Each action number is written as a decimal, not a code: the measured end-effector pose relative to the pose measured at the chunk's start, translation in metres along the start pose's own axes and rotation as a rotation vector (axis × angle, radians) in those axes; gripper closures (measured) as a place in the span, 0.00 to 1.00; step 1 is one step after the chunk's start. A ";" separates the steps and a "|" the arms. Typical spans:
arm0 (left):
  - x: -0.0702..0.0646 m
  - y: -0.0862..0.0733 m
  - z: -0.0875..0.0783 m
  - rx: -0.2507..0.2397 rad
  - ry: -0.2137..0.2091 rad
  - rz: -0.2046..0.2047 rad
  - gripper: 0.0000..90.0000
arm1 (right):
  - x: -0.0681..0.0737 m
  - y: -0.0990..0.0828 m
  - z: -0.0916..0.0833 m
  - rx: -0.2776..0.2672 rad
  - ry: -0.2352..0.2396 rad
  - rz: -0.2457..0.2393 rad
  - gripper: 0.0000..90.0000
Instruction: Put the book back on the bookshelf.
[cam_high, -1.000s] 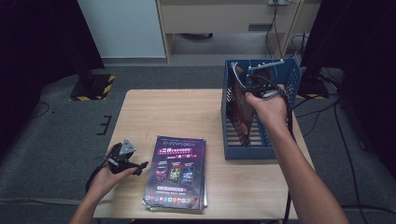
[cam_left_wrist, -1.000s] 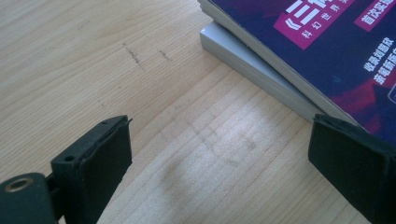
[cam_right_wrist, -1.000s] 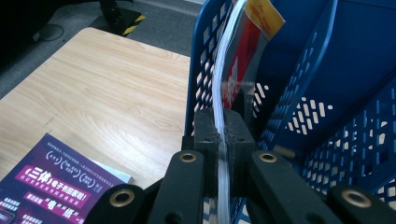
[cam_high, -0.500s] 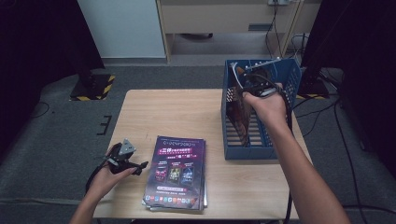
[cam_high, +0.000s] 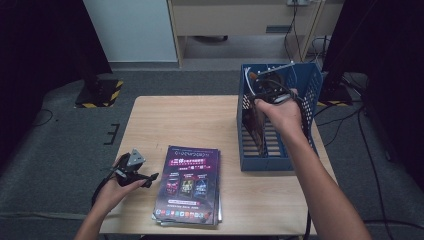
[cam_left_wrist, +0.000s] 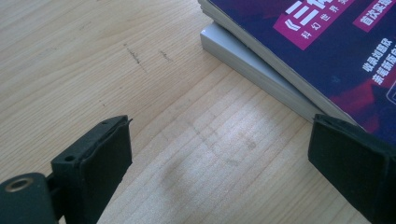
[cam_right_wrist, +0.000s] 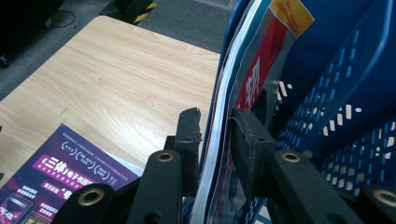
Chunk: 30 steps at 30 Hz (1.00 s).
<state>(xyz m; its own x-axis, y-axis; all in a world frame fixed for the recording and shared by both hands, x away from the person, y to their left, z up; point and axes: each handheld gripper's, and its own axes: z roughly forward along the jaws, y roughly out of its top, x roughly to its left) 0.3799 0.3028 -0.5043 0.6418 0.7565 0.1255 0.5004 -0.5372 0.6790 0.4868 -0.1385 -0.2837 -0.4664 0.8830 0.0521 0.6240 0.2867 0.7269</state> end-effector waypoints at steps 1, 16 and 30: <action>0.000 0.000 0.000 0.000 0.000 0.000 0.07 | 0.000 0.000 0.000 0.001 0.002 -0.003 0.81; 0.001 0.000 -0.001 -0.001 0.004 0.001 0.07 | 0.007 0.001 0.005 -0.020 0.048 -0.006 0.72; 0.001 0.000 -0.001 -0.004 0.006 0.000 0.07 | 0.010 0.003 0.005 -0.066 0.077 -0.001 0.60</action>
<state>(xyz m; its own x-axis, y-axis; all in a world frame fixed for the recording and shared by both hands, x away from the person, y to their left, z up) 0.3796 0.3040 -0.5036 0.6383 0.7588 0.1296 0.4984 -0.5356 0.6817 0.4871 -0.1276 -0.2844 -0.5155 0.8508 0.1016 0.5819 0.2607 0.7703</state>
